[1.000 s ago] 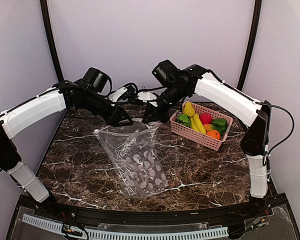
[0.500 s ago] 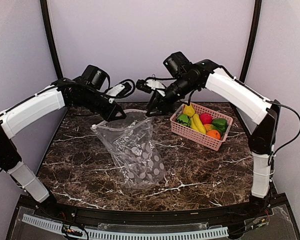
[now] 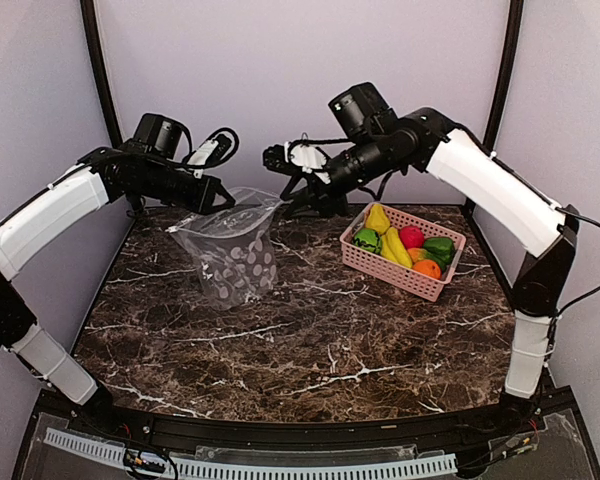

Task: Place the food in the zip-top bag and seal the zipper
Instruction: Open the zipper food storage bag.

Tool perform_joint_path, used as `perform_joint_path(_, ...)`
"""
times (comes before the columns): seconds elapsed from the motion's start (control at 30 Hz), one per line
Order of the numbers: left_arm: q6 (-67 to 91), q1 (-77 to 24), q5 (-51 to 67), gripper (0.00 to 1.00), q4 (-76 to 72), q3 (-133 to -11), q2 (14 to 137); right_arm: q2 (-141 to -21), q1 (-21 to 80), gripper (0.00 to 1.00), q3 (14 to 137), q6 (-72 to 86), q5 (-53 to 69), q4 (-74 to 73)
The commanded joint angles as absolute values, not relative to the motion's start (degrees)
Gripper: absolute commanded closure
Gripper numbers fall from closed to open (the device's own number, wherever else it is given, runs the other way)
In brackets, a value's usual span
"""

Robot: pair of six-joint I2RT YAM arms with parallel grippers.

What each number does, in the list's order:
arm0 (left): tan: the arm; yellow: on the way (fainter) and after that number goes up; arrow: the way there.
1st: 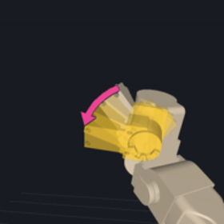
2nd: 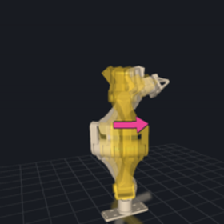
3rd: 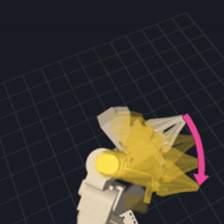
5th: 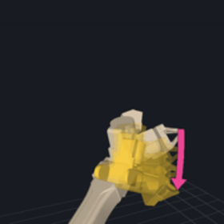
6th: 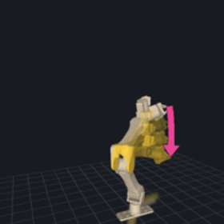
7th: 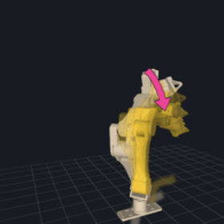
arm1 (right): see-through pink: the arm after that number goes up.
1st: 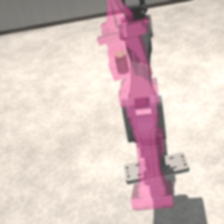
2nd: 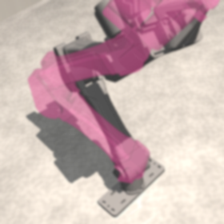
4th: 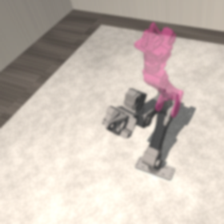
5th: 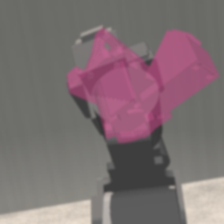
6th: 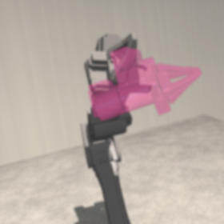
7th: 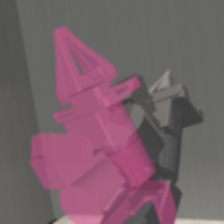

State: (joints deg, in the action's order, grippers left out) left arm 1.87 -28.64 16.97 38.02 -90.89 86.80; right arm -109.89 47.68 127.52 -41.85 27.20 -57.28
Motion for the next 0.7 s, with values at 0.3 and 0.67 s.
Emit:
perform_joint_path(0.3,10.2,-28.8,27.1,0.99,29.5,-84.9,87.4,-119.2,56.1,0.56,126.5,-56.6,6.7,-45.5)
perform_joint_path(0.67,10.6,-28.8,30.0,0.99,30.1,-86.3,87.5,-120.5,60.0,0.54,114.4,-66.6,-9.6,-28.8)
